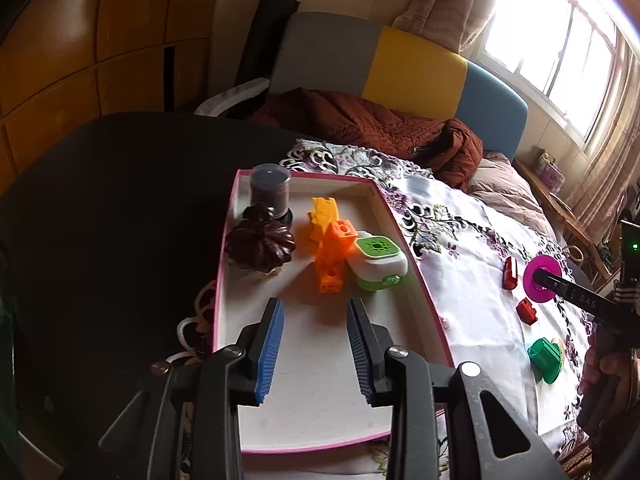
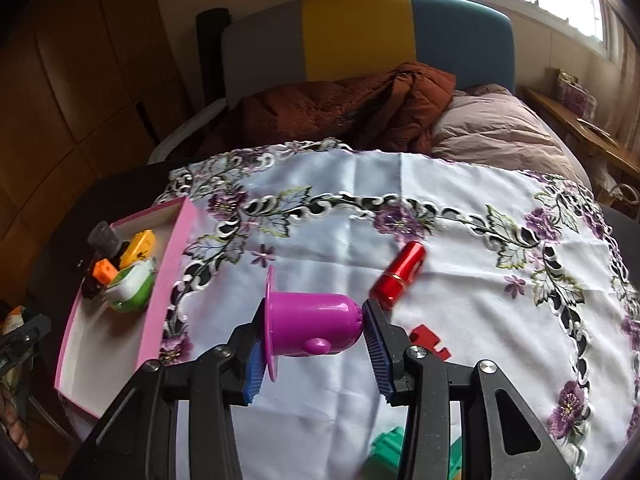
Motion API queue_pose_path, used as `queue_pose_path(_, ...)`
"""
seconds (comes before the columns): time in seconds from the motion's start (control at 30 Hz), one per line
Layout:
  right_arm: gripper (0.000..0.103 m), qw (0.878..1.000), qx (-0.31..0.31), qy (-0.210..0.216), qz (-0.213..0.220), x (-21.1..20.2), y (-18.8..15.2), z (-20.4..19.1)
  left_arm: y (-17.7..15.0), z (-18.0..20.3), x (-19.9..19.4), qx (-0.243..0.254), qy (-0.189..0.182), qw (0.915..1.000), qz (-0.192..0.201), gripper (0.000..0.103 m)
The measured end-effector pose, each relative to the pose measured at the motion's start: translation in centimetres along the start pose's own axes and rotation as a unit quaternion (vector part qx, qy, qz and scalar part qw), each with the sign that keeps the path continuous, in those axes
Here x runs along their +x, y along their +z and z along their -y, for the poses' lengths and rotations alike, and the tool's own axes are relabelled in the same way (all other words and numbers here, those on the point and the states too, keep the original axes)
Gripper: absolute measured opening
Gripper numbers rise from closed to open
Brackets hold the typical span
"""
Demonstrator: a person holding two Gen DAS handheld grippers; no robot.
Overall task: Organize rigid objects
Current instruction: 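Carry the magenta cup into the tray and open the right tool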
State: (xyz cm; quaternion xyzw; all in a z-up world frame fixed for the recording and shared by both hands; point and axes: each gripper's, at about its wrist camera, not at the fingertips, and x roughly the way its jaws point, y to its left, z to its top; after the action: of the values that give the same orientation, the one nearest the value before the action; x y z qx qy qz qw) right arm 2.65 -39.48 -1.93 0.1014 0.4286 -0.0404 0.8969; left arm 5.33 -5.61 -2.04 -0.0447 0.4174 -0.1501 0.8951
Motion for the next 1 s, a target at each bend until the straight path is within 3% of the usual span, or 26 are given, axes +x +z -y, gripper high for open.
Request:
queue_pose_path(0.33,0.044,0.991,-0.092,0.095,-0.003,-1.4,-0.4,-9.8,-0.3,-2.6,-0.3,-0.024,0.007,0.9997,0.004,0.032)
queue_pose_path(0.63,0.044,0.971,-0.174,0.146,-0.072,2.0,-2.6,-17.2,-0.6,-4.2,-0.3,-0.036,0.009,0.9993,-0.002,0.032)
queue_pose_path(0.73,0.045,0.969,-0.203,0.113,-0.083,4.1,-3.0,-18.7,-0.8,-4.6,-0.2,-0.042,0.010,0.9990,-0.004,0.032)
queue_pose_path(0.87,0.045,0.972,-0.195,0.082,-0.099,7.0,-2.7,-18.9,-0.9,-4.7,-0.2,-0.040,0.010,0.9991,-0.005,0.032)
queue_pose_path(1.0,0.046,0.976,-0.180,0.082,-0.096,7.6,-2.4,-18.6,-1.0,-4.6,-0.2,-0.036,0.011,0.9993,-0.007,0.032)
